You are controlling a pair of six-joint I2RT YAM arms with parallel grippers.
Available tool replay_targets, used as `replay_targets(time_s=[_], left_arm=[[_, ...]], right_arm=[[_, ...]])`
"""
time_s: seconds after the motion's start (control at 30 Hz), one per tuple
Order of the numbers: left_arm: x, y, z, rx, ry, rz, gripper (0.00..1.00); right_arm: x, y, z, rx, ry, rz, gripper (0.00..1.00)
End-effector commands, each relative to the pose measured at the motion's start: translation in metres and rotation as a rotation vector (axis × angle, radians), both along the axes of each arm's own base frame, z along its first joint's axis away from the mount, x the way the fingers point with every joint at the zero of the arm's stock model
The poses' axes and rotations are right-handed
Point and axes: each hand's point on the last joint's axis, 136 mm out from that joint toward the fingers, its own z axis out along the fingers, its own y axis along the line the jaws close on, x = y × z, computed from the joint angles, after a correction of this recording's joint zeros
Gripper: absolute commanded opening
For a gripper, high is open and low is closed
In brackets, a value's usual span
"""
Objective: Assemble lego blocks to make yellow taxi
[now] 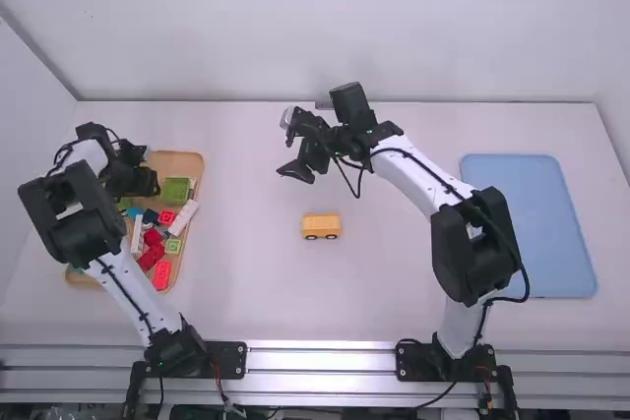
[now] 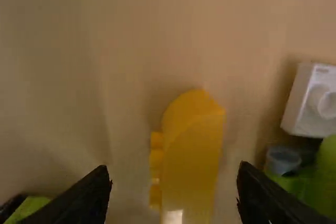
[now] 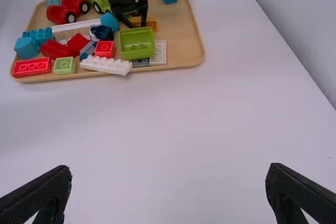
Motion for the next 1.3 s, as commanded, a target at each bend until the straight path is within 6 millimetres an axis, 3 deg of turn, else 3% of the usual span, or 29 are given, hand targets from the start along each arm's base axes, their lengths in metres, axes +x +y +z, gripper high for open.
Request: replay_targets(time_s=[0.0,0.3,0.8,1.1,1.27], left_arm=[[-0.005,-0.006,-0.006,-0.018,0.016,-0.066,0.62],[-0.003,-0.010,-0.021,-0.031,0.030,-0.068,0.56],[0.002,-0.017,-0.024,0.087,0.103,-0.018,0.34],[-0.011,-0.014,-0.024,0.099,0.165,0.060,0.38],[-0.010,-0.012,-0.025,0.102,0.157,0.070,0.35]], right_arm=[[0.001,0.001,0.018,0.022,-0.032,0.002,0.98],[0.001,0.001,0.017,0.021,-0.029,0.002,0.99],[0.001,0.001,0.017,0.021,-0.031,0.002,0.99],[-0.001,0.000,0.015,0.012,-0.013,0.002,0.99],[-0.002,-0.001,0.013,0.008,-0.006,0.002,0.99]])
